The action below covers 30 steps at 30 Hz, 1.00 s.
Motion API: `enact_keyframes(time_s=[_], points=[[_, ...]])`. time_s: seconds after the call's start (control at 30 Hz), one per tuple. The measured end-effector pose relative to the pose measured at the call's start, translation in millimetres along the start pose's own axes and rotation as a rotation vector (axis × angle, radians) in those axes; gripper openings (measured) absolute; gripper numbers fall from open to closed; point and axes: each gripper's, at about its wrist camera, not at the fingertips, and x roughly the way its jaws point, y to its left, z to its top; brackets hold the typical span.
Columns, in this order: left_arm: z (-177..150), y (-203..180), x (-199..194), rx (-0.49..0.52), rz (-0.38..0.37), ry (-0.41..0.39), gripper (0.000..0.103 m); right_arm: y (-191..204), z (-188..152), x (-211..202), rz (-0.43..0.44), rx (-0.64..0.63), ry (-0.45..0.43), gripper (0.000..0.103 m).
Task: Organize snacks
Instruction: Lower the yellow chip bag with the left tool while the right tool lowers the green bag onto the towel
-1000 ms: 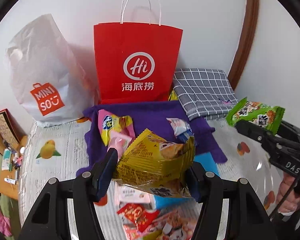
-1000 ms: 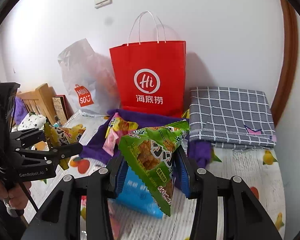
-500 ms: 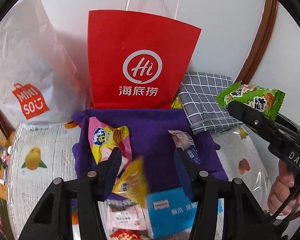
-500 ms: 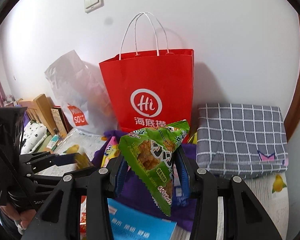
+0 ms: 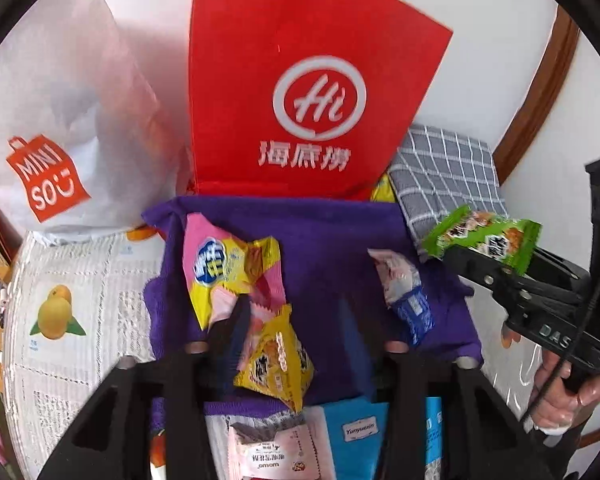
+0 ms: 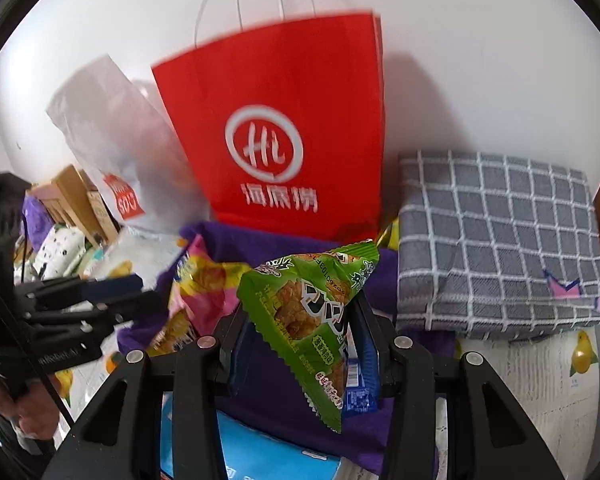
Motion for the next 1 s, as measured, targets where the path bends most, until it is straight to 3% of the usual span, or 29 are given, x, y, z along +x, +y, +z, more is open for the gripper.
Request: enact_keyframes(time_s=[0.07, 0.1, 0.23, 0.27, 0.33, 0.37, 0.73, 1.0], points=[[-5, -2, 5, 0.021, -0.007, 0.019, 0.057, -1, -3, 10, -0.011, -0.003, 0.030, 0.045], [-8, -5, 10, 0.040, 0.005, 0.037, 0.064, -2, -4, 14, -0.013, -0.002, 0.039, 0.045], [-19, -10, 29, 0.085, 0.071, 0.089, 0.066, -3, -7, 22, -0.015, -0.002, 0.063, 0.045], [-21, -10, 35, 0.089, 0.076, 0.108, 0.065, -4, -7, 23, -0.018, -0.004, 0.063, 0.045], [-26, -10, 44, 0.092, 0.061, 0.138, 0.044, -5, -7, 24, -0.023, -0.008, 0.063, 0.045], [-26, -9, 46, 0.091, 0.062, 0.145, 0.028, -6, -7, 24, -0.025, -0.009, 0.063, 0.045], [15, -7, 14, 0.074, 0.002, 0.031, 0.026, -11, -9, 28, -0.022, -0.008, 0.076, 0.045], [49, 1, 35, 0.010, 0.010, 0.011, 0.026, -6, -16, 49, -0.015, -0.038, 0.157, 0.045]])
